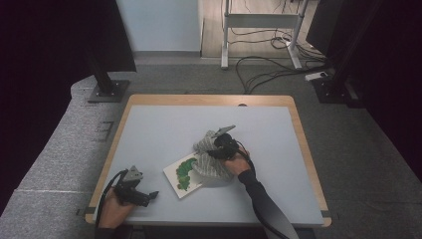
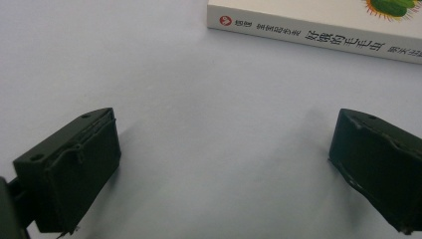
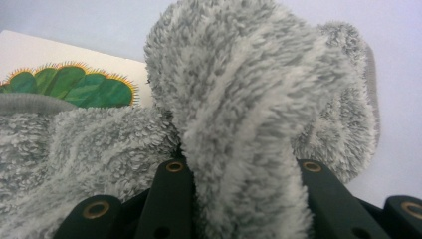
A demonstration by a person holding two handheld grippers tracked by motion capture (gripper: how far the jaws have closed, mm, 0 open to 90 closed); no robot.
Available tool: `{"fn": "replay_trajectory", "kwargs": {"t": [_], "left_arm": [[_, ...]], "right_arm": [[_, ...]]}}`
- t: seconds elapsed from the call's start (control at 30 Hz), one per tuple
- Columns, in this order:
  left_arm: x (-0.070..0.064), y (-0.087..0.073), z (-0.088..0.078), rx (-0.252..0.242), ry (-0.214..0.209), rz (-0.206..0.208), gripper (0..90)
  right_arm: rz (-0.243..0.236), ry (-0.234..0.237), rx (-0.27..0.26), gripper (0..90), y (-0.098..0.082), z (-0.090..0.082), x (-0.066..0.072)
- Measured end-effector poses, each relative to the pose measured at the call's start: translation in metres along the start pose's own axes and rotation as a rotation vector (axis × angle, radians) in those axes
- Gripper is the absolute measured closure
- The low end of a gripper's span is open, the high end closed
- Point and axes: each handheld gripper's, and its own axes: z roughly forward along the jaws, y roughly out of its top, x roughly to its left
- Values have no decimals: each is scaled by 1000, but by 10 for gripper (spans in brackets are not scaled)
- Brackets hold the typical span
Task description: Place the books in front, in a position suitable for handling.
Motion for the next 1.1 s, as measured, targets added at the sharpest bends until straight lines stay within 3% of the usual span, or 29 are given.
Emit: {"fn": "replay_trajectory", "kwargs": {"t": [0.27, 0.6, 0.97, 1.1], "left_arm": [[0, 0, 0, 0, 0, 0, 0], [0, 0, 0, 0, 0, 0, 0], [0, 0, 0, 1, 1, 0, 0], [0, 0, 0, -2, 2, -3, 0]], "right_arm": [[-36, 8, -4, 705, 4, -1, 9], [-121, 92, -6, 706, 16, 11, 43], [-140, 164, -8, 705, 21, 19, 65], [-176, 185, -7, 705, 24, 22, 77]]}}
